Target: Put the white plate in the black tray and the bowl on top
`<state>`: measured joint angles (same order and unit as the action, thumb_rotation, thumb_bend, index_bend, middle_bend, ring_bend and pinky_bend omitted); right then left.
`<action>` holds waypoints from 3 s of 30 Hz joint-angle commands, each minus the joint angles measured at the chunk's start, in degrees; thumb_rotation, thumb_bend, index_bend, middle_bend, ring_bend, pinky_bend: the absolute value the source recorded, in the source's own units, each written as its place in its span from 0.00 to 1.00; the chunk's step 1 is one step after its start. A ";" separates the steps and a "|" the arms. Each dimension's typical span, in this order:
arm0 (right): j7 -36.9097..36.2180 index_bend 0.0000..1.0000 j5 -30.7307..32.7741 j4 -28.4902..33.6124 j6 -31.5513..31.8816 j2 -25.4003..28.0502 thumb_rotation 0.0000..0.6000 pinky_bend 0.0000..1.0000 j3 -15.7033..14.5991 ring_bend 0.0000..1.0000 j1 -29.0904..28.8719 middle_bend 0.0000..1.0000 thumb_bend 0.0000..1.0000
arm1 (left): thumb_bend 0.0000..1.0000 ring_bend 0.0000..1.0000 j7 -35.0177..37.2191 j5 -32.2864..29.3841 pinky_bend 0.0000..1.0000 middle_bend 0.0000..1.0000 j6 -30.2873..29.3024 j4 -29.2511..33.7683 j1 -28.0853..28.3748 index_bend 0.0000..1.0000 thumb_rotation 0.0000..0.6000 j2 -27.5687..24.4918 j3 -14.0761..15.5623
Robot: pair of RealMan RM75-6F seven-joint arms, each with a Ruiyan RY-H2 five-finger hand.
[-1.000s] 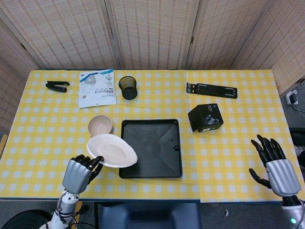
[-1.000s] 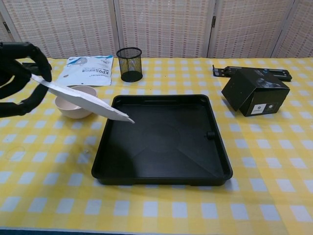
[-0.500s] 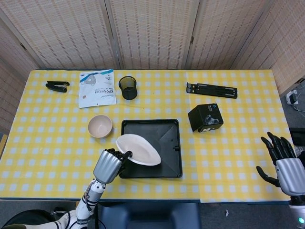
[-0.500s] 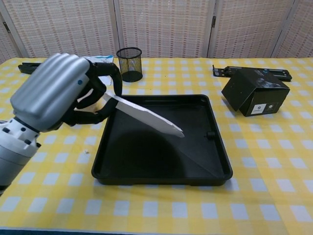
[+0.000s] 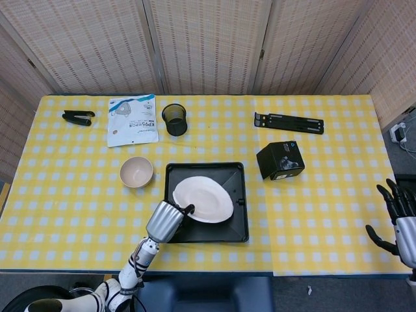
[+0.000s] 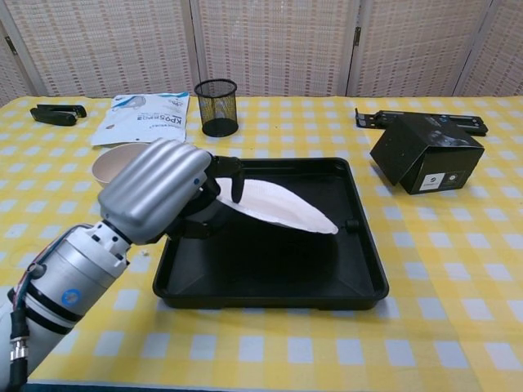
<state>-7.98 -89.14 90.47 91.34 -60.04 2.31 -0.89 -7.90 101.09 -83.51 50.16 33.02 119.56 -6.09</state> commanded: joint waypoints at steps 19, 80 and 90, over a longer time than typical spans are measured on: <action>-0.60 0.00 0.26 -0.59 -0.03 0.09 1.00 0.00 0.42 0.00 0.61 0.00 0.34 | 0.19 1.00 -4.17 -5.08 1.00 1.00 5.90 5.61 -1.00 0.24 1.00 -3.50 2.71; 4.63 0.00 0.72 0.17 -3.50 -1.72 1.00 0.00 0.53 0.00 -0.81 0.00 0.34 | 0.44 1.00 -13.61 -28.55 1.00 1.00 18.77 5.15 1.67 0.58 1.00 -13.44 -7.09; 4.70 0.00 0.77 0.21 -3.82 -1.75 1.00 0.00 0.51 0.00 -0.98 0.00 0.34 | 0.57 1.00 -10.72 -25.18 1.00 1.00 14.14 4.27 1.25 0.65 1.00 -12.70 -5.68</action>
<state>-3.26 -88.38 90.68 87.51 -61.79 2.81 -1.87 -18.94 75.29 -68.63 53.81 34.48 107.05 -12.10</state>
